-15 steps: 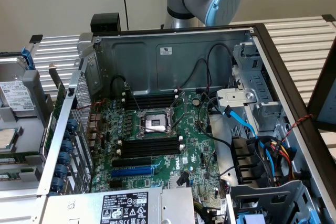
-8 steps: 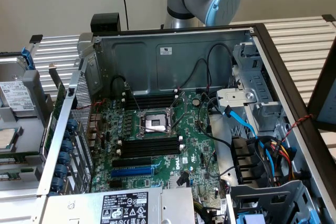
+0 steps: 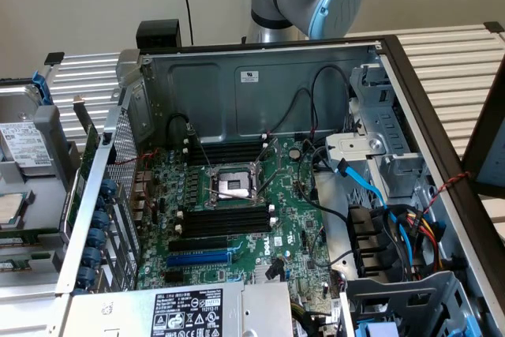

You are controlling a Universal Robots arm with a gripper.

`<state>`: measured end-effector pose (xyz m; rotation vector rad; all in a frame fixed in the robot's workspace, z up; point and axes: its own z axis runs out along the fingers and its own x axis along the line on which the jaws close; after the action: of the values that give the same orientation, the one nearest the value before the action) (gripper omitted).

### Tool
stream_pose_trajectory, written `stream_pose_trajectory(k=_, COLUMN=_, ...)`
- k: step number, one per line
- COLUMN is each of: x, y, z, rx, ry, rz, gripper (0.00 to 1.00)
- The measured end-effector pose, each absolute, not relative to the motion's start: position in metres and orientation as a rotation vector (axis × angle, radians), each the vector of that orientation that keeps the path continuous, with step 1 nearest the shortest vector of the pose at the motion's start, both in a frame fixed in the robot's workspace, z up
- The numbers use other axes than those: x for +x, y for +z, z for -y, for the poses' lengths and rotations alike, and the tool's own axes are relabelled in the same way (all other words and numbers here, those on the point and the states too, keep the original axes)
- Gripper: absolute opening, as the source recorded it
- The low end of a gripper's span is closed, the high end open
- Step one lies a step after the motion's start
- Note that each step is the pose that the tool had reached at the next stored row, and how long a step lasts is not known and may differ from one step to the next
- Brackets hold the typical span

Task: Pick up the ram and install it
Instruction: 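Pick up the ram and move it above insertion slot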

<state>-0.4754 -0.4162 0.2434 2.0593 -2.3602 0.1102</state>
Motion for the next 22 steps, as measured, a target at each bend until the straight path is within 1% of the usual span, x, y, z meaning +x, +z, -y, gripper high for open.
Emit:
stream_pose_trajectory(k=5, x=-0.475, y=0.240, z=0.416, rx=2.077, ry=0.114, rz=2.342, gripper=0.27)
stream_pose_trajectory(k=17, x=-0.475, y=0.218, z=0.416, rx=2.086, ry=0.115, rz=2.334, gripper=0.27)
stream_pose_trajectory(k=22, x=-0.475, y=0.218, z=0.416, rx=2.086, ry=0.115, rz=2.334, gripper=0.27)
